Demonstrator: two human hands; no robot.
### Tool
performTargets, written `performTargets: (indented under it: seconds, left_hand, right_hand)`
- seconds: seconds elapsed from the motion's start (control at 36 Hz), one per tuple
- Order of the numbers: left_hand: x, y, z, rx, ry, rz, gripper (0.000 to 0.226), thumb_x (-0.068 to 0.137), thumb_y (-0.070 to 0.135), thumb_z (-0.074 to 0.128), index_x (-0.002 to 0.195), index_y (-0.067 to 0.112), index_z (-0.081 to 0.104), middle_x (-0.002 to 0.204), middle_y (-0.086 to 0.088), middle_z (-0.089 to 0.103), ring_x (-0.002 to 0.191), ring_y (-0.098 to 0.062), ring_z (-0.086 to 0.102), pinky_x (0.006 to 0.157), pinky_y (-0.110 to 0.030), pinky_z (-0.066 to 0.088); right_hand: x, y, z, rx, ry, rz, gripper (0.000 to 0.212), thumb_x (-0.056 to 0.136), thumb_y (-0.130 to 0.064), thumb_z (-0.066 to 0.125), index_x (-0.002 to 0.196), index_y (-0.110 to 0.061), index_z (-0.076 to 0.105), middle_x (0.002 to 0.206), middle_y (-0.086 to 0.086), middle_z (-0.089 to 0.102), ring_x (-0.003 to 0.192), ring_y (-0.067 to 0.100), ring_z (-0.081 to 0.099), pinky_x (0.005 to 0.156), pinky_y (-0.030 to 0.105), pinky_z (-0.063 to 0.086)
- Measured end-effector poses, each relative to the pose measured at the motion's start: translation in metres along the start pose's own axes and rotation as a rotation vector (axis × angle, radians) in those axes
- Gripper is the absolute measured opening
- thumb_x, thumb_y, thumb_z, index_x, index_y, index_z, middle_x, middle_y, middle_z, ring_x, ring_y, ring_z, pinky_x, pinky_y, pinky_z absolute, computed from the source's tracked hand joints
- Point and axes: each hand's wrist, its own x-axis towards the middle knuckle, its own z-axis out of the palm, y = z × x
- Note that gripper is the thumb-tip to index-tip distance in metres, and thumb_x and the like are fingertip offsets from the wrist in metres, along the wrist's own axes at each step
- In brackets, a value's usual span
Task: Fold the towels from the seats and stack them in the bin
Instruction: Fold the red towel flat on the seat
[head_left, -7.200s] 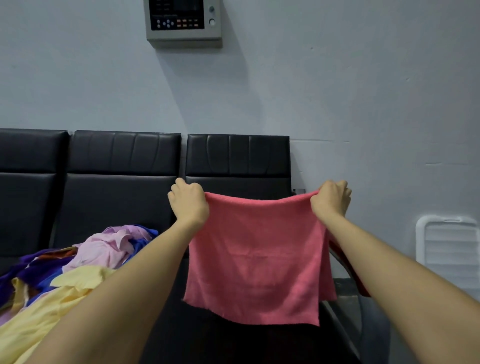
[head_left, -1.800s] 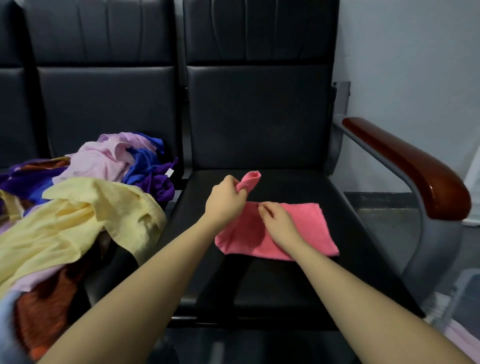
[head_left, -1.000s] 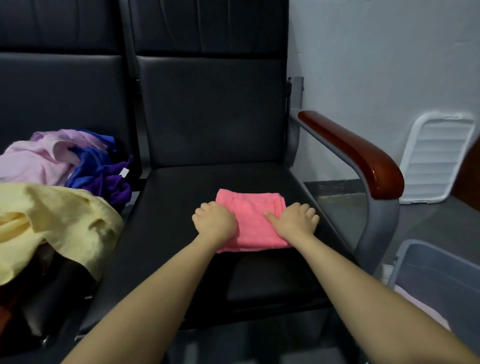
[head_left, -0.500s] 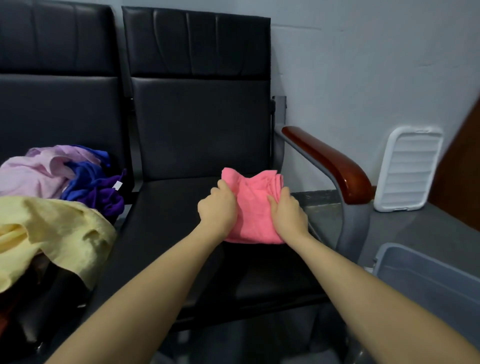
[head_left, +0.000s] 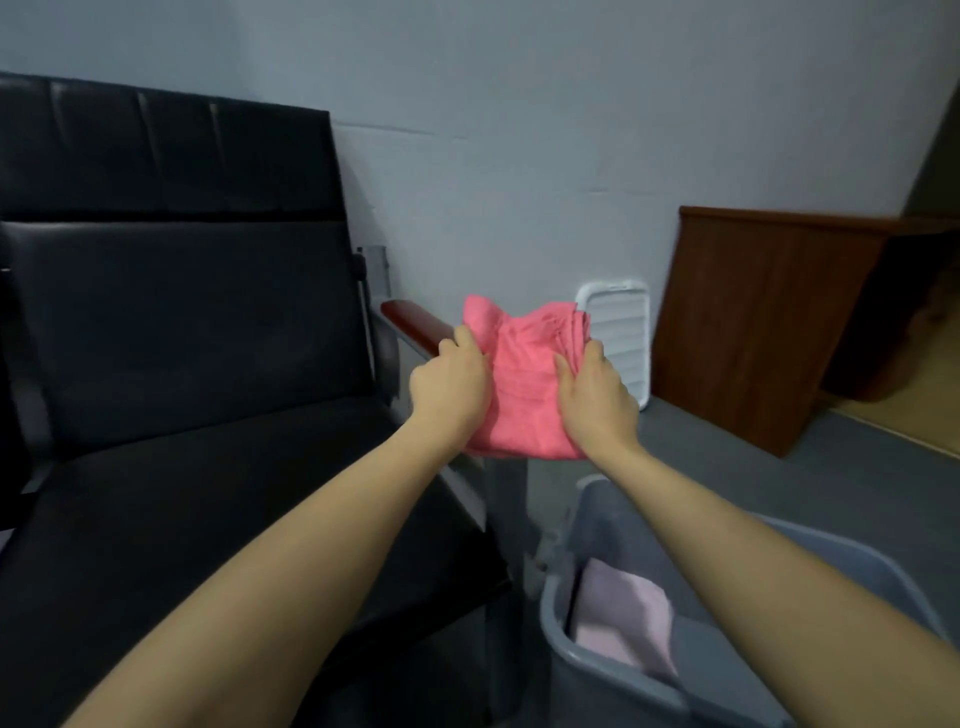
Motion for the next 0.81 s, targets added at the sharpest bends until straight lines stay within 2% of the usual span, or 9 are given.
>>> performTargets:
  seconds: [0.11, 0.17, 0.28, 0.47, 0.67, 0.81]
  left_hand:
    - [0.003, 0.059, 0.029, -0.090, -0.067, 0.091, 0.035, 0.102, 0.031, 0.034, 0.122, 0.003, 0.038, 0.117, -0.013, 0.057, 0.100, -0.037, 0.062, 0.067, -0.037, 0.038]
    - [0.001, 0.089, 0.050, -0.121, -0.098, 0.127, 0.032, 0.102, 0.029, 0.033, 0.120, 0.003, 0.039, 0.116, -0.014, 0.058, 0.100, -0.037, 0.062, 0.066, -0.037, 0.036]
    - [-0.008, 0.137, 0.092, -0.196, -0.199, 0.169, 0.034, 0.102, 0.031, 0.033, 0.120, 0.002, 0.039, 0.118, -0.016, 0.056, 0.103, -0.038, 0.060, 0.077, -0.043, 0.044]
    - [-0.044, 0.228, 0.197, -0.218, -0.441, 0.196, 0.039, 0.101, 0.034, 0.035, 0.123, 0.002, 0.036, 0.120, -0.016, 0.056, 0.107, -0.036, 0.059, 0.080, -0.042, 0.045]
    - [-0.080, 0.279, 0.290, -0.358, -0.742, 0.085, 0.038, 0.100, 0.031, 0.037, 0.123, 0.001, 0.036, 0.125, -0.020, 0.054, 0.114, -0.038, 0.054, 0.088, -0.043, 0.042]
    - [-0.109, 0.308, 0.358, -0.363, -0.944, -0.030, 0.040, 0.099, 0.026, 0.039, 0.128, -0.001, 0.033, 0.129, -0.022, 0.051, 0.119, -0.039, 0.051, 0.093, -0.043, 0.040]
  right_hand:
    - [0.009, 0.057, -0.019, -0.024, 0.018, 0.048, 0.039, 0.101, -0.038, 0.036, 0.113, -0.002, 0.043, 0.112, 0.018, 0.060, 0.100, 0.039, 0.059, 0.070, 0.039, 0.038]
    - [0.011, 0.088, -0.026, -0.042, 0.016, 0.083, 0.038, 0.101, -0.038, 0.036, 0.114, -0.003, 0.043, 0.114, 0.018, 0.060, 0.101, 0.040, 0.058, 0.073, 0.041, 0.040]
    - [0.009, 0.150, -0.026, -0.084, -0.003, 0.190, 0.039, 0.100, -0.039, 0.036, 0.116, -0.004, 0.042, 0.119, 0.020, 0.057, 0.106, 0.041, 0.056, 0.079, 0.045, 0.042]
    - [-0.011, 0.281, -0.005, -0.156, -0.159, 0.427, 0.040, 0.100, -0.037, 0.038, 0.119, -0.002, 0.042, 0.117, 0.025, 0.058, 0.107, 0.044, 0.055, 0.081, 0.045, 0.043]
    - [-0.030, 0.386, 0.033, -0.137, -0.339, 0.657, 0.048, 0.100, -0.040, 0.040, 0.131, -0.004, 0.039, 0.124, 0.027, 0.053, 0.116, 0.043, 0.051, 0.092, 0.043, 0.041]
    - [-0.057, 0.464, 0.072, -0.005, -0.449, 0.749, 0.038, 0.093, -0.027, 0.052, 0.121, -0.001, 0.046, 0.120, 0.027, 0.057, 0.111, 0.041, 0.056, 0.089, 0.043, 0.044]
